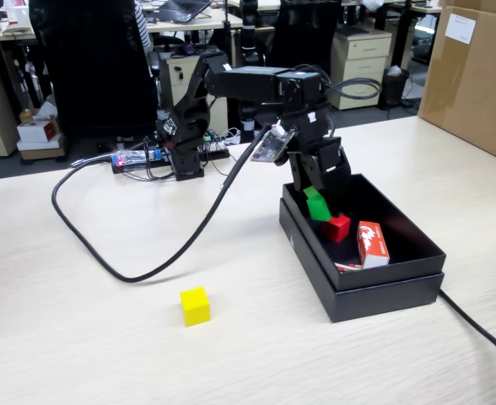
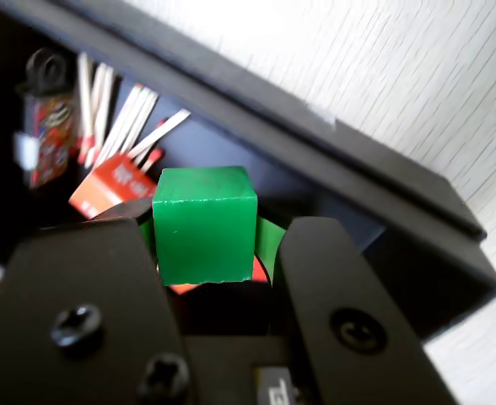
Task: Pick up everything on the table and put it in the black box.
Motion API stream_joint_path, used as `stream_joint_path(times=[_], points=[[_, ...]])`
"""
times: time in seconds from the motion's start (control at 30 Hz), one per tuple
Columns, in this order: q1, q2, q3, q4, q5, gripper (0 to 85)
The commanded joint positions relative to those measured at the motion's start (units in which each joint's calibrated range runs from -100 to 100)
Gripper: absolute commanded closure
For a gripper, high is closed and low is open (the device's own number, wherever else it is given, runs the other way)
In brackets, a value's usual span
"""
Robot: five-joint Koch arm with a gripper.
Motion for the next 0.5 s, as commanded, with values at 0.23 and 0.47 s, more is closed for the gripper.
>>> stream_joint_path(times=[0.23, 0.47], points=[[0.3, 2.3, -2.0, 2.5, 1.3, 59.5], [0.2, -2.2, -3.2, 2.5, 1.3, 46.8]])
